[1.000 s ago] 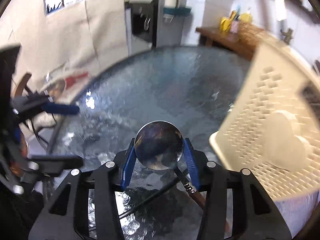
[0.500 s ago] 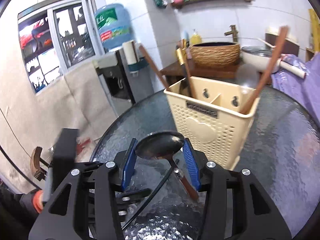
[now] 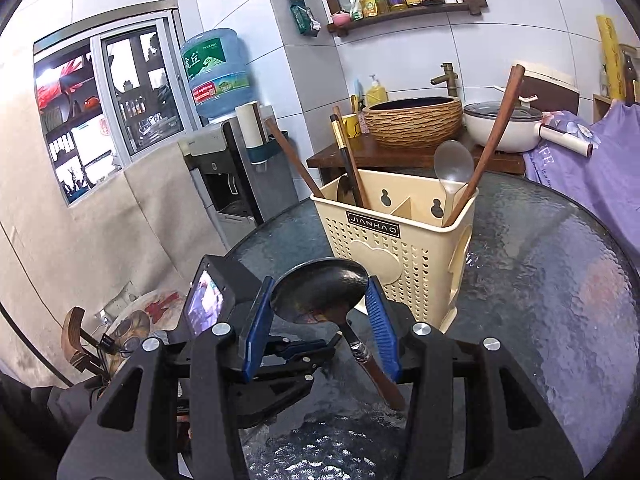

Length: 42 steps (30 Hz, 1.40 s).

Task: Organize utensils
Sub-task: 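Grasp another black chopstick with the left tool while the right tool lifts the spoon, then carry the spoon and black chopstick over the holder and lower them in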

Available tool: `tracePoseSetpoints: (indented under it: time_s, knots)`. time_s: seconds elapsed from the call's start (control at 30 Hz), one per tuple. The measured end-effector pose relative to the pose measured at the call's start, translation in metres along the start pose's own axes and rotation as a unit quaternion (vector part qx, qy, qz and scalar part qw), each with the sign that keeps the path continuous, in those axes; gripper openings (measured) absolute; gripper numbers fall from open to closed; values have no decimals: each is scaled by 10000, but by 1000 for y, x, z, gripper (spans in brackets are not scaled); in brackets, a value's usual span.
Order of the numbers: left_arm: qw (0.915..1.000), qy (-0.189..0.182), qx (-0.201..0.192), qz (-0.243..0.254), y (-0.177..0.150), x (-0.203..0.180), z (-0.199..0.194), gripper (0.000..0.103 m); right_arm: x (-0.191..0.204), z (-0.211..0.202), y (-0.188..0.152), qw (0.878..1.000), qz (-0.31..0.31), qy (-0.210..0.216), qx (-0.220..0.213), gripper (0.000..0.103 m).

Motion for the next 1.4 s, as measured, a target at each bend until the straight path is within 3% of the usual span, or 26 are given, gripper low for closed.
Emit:
tracePoseSetpoints:
  time_s: [0.4, 0.67, 0.9, 1.4]
  knots:
    - [9999, 29, -67, -112, 8, -1, -1, 7, -2, -3, -2, 10000, 10, -5, -46, 46]
    - [9968, -83, -748, -253, 21, 7, -49, 7, -4, -14, 4, 9999, 85, 42, -142, 46]
    - [9865, -176, -1605, -268, 35, 13, -116, 7, -1, -26, 14, 9991, 246, 270, -206, 46]
    - [9710, -289, -2371, -77, 65, 10, -185, 7, 29, -47, 49, 9972, 139, 659, -329, 46]
Point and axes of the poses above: each gripper's, at about its wrist camera, not at the fingertips, and z roughly the way its jaws point, x to its left, y to its top, the point moved 4 cm from there along z, roughly the way its jaws point, and after that the axes turned 10 degrees about z, right-handed, at the moved point
